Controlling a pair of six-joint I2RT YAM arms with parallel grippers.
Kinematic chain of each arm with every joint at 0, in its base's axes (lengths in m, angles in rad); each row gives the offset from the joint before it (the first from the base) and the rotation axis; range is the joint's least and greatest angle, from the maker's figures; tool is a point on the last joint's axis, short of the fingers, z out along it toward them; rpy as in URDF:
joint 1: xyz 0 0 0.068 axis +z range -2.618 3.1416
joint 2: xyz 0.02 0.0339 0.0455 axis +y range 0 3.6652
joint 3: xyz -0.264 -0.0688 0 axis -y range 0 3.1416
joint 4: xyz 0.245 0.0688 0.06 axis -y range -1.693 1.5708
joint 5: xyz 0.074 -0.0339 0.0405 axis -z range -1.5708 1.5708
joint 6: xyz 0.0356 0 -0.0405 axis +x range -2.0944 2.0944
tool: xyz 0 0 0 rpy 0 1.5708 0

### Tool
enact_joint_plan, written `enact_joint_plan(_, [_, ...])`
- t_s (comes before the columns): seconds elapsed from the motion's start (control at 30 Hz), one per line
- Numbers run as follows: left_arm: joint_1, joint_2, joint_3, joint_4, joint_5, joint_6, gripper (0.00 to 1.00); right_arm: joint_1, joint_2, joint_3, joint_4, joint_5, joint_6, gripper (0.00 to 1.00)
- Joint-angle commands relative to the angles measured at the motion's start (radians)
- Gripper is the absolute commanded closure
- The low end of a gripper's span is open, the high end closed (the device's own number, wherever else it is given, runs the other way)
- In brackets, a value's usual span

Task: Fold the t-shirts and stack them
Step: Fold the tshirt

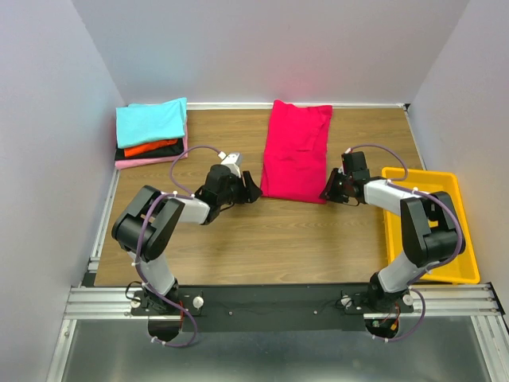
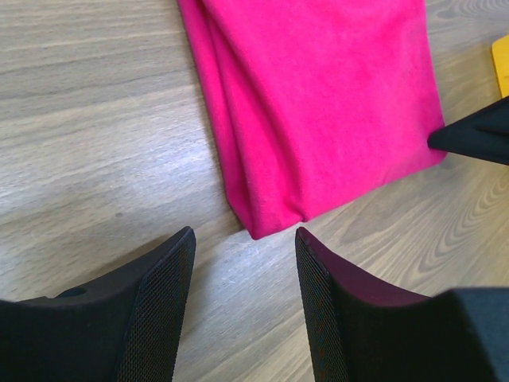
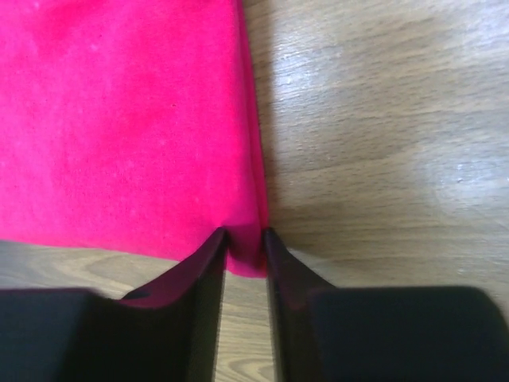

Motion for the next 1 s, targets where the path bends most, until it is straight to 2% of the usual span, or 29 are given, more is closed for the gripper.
enact_joint_plan(0.0, [-0.010, 0.009, 0.019, 0.023, 0.009, -0.002, 0.39, 0.002, 0.045, -0.001, -0.020, -0.029, -0.015, 0.78])
enact_joint_plan(0.1, [-0.013, 0.021, 0.026, 0.023, 0.006, -0.004, 0.39, 0.002, 0.048, -0.001, -0.020, -0.026, -0.015, 0.88])
enact_joint_plan(0.2, [-0.018, 0.035, 0.036, 0.021, 0.000, -0.005, 0.40, 0.001, 0.059, 0.003, -0.020, -0.028, -0.015, 0.92])
enact_joint_plan(0.33, [-0.019, 0.050, 0.052, 0.015, 0.000, -0.005, 0.45, 0.001, 0.068, 0.006, -0.020, -0.029, -0.017, 0.93])
enact_joint_plan(0.67, [-0.039, 0.100, 0.089, 0.012, 0.003, -0.008, 0.48, 0.002, 0.066, 0.006, -0.020, -0.028, -0.019, 0.94])
enact_joint_plan(0.7, [-0.039, 0.107, 0.090, 0.012, -0.002, -0.010, 0.51, 0.001, 0.065, 0.006, -0.022, -0.028, -0.020, 0.94])
enact_joint_plan(0.73, [-0.039, 0.113, 0.093, 0.010, -0.003, -0.010, 0.62, 0.002, 0.060, 0.003, -0.020, -0.028, -0.019, 0.94])
enact_joint_plan(0.87, [-0.038, 0.136, 0.098, 0.012, -0.009, -0.014, 0.78, 0.001, 0.049, -0.001, -0.022, -0.025, -0.019, 0.97])
enact_joint_plan(0.97, [-0.039, 0.144, 0.098, 0.009, -0.015, -0.011, 0.97, 0.002, 0.040, -0.004, -0.022, -0.020, -0.019, 0.99])
